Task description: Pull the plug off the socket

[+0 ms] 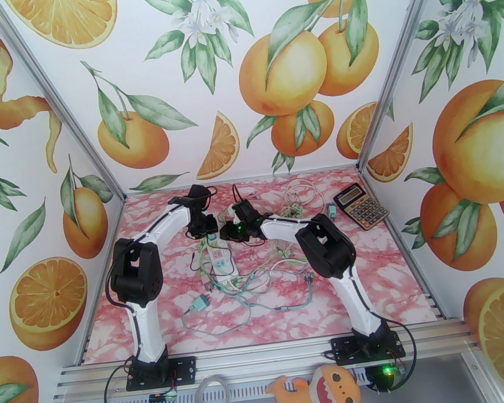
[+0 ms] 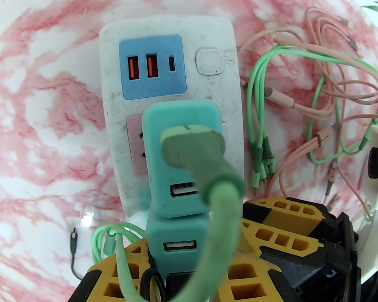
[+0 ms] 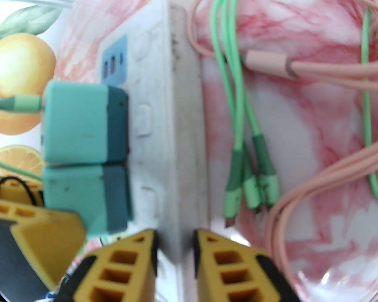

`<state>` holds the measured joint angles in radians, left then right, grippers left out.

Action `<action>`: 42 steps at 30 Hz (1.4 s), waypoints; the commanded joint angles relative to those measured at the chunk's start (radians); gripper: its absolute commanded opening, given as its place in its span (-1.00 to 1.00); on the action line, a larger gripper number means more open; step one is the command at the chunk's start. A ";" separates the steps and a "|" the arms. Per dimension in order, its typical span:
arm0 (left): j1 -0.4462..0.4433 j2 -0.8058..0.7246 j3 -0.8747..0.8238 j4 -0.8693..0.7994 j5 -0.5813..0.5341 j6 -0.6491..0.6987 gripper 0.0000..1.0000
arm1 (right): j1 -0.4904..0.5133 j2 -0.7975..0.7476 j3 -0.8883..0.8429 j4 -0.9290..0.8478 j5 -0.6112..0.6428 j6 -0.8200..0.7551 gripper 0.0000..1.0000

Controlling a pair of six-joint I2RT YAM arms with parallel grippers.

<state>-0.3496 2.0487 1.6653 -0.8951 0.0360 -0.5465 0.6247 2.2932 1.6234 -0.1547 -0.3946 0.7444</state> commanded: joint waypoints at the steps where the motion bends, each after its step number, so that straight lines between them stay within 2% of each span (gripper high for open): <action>1: -0.030 -0.045 0.058 -0.037 -0.080 0.019 -0.64 | 0.004 0.044 -0.038 -0.220 0.091 -0.033 -0.48; 5: -0.093 -0.016 0.126 -0.119 -0.235 0.063 -0.64 | 0.004 0.043 -0.035 -0.228 0.096 -0.036 -0.48; 7: -0.114 -0.010 0.142 -0.138 -0.275 0.071 -0.64 | 0.006 0.042 -0.033 -0.231 0.099 -0.037 -0.48; 16: -0.105 -0.038 0.114 -0.121 -0.226 0.054 -0.65 | 0.010 0.040 -0.025 -0.245 0.106 -0.043 -0.47; 27: -0.023 -0.317 -0.089 -0.015 -0.084 -0.045 -0.63 | 0.000 0.017 0.009 -0.268 0.116 -0.060 -0.42; 33: 0.023 -0.483 -0.226 0.005 -0.113 -0.067 -0.62 | -0.002 0.015 0.015 -0.285 0.119 -0.068 -0.40; 35: 0.054 -0.545 -0.284 0.006 -0.152 -0.073 -0.62 | -0.002 0.017 0.015 -0.286 0.119 -0.071 -0.40; 42: 0.232 -0.718 -0.492 0.021 -0.133 -0.075 -0.59 | -0.001 0.013 0.019 -0.292 0.121 -0.066 -0.39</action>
<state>-0.1741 1.3884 1.2282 -0.8940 -0.0898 -0.6140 0.6327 2.2848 1.6672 -0.2737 -0.3489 0.6975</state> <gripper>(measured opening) 0.253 0.304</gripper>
